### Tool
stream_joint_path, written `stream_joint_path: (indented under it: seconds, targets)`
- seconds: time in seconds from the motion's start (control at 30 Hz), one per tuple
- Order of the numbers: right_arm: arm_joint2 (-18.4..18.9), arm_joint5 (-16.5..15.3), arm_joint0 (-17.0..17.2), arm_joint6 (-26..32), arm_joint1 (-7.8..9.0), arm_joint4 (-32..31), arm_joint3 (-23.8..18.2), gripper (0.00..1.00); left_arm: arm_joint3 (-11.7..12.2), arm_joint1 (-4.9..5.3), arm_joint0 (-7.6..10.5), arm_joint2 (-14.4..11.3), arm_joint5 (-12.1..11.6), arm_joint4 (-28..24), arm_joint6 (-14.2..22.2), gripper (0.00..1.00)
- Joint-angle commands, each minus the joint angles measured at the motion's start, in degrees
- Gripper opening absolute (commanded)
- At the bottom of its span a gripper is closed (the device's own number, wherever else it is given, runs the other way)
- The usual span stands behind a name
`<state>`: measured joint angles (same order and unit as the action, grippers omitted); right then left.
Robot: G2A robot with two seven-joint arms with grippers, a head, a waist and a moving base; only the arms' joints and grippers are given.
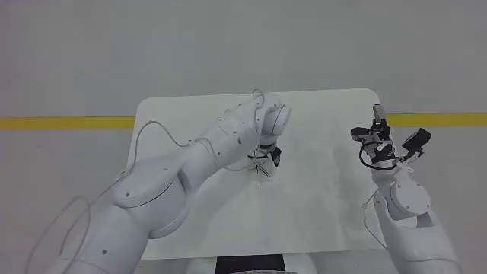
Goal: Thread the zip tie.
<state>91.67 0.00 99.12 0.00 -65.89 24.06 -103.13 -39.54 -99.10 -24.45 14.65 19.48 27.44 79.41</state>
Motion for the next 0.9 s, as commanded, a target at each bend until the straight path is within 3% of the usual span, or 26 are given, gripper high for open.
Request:
stream_joint_path:
  seconds: [0.0, 0.17, 0.47, 0.87]
  targets:
    - [0.0, 0.0, 0.0, 0.0, 0.0, 0.0, 0.0, 1.0, -0.16, 0.07, -0.2, 0.15, 0.0, 0.2, 0.1, 0.45]
    - [0.0, 0.0, 0.0, 0.0, 0.0, 0.0, 0.0, 1.0, -0.77, 0.07, -0.44, 0.16, 0.0, 0.78, 0.23, 0.35]
    - [0.0, 0.0, 0.0, 0.0, 0.0, 0.0, 0.0, 1.0, -0.38, -0.73, -0.88, -1.58, 0.0, -0.05, 0.23, 0.33]
    - [0.0, 0.0, 0.0, 0.0, 0.0, 0.0, 0.0, 1.0, 3.93, -2.96, -0.14, -4.78, 0.0, -1.79, 0.23, 0.32]
